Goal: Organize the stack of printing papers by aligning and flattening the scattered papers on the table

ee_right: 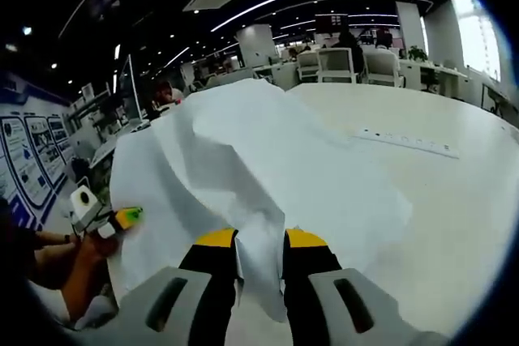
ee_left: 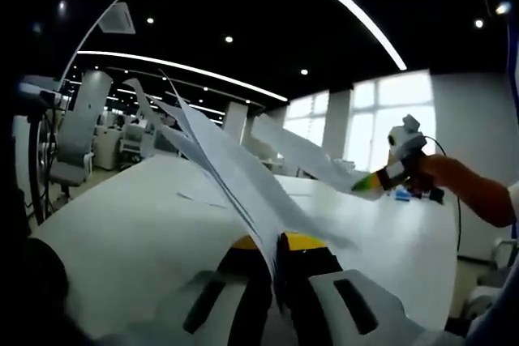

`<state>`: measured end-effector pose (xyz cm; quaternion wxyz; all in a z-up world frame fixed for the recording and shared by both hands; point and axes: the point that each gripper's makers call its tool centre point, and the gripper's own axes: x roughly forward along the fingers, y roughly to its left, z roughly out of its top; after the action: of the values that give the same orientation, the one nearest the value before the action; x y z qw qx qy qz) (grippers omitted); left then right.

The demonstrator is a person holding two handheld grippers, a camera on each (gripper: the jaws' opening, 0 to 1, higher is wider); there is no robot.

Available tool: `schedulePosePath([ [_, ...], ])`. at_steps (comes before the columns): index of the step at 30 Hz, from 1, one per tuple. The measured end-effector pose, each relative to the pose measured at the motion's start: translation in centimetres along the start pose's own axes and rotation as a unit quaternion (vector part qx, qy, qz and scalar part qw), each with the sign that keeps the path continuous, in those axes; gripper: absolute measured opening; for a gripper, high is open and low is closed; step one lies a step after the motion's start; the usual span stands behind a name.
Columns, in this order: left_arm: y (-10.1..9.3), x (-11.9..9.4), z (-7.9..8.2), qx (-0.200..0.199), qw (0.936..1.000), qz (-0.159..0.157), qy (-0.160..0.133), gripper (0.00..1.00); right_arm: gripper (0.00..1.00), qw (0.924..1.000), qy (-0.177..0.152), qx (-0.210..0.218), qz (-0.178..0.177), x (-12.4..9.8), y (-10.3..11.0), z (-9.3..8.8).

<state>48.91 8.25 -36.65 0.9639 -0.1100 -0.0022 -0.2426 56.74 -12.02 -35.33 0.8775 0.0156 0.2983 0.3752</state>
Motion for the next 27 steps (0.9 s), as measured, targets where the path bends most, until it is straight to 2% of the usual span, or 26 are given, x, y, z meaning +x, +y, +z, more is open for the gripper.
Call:
schedulePosePath([
  [7, 0.0, -0.1, 0.0, 0.000, 1.0000, 0.001, -0.001, 0.08, 0.17, 0.9999, -0.006, 0.009, 0.005, 0.8, 0.8, -0.6],
  [13, -0.1, -0.1, -0.1, -0.001, 1.0000, 0.000, -0.002, 0.08, 0.17, 0.9999, -0.014, 0.004, -0.005, 1.0, 1.1, -1.2],
  [16, -0.1, -0.1, -0.1, -0.001, 1.0000, 0.000, -0.002, 0.08, 0.17, 0.9996, -0.010, -0.006, -0.024, 1.0, 0.9, -1.5],
  [19, 0.0, -0.1, -0.1, -0.001, 1.0000, 0.001, -0.002, 0.08, 0.16, 0.9984, -0.027, 0.009, -0.048, 0.7, 0.7, -1.4],
  [23, 0.1, -0.1, 0.0, 0.000, 1.0000, 0.002, -0.003, 0.08, 0.16, 0.9983, -0.032, 0.011, -0.048, 1.4, 1.6, -1.7],
  [27, 0.1, -0.1, 0.0, -0.001, 1.0000, 0.002, -0.002, 0.08, 0.16, 0.9976, -0.026, 0.005, -0.064, 1.8, 1.2, -2.1],
])
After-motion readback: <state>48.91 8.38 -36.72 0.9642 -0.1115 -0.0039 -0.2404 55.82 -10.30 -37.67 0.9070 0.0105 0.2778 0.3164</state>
